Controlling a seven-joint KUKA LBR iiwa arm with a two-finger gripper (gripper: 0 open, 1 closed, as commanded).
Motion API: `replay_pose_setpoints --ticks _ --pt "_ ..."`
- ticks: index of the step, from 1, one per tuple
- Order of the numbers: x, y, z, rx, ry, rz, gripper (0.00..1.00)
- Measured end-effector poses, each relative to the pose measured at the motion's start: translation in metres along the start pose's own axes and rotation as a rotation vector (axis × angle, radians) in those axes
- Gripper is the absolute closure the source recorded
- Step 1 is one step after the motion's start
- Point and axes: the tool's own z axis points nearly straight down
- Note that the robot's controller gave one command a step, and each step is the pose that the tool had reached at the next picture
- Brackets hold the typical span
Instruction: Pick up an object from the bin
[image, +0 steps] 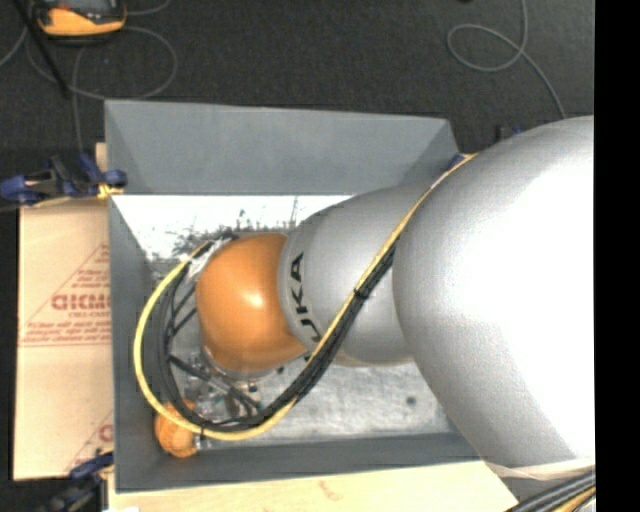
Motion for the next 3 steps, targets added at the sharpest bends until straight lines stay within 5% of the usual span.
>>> replay_pose_setpoints --ticks 1,2,3 --pt "0.0 -0.008 -0.053 0.003 0.004 -0.021 1.0" --pt "-0.01 -0.005 -0.066 -0.003 -0.012 -0.019 1.0" --pt "0.002 -0.003 -0.111 0.0 -0.003 -0.027 1.0"
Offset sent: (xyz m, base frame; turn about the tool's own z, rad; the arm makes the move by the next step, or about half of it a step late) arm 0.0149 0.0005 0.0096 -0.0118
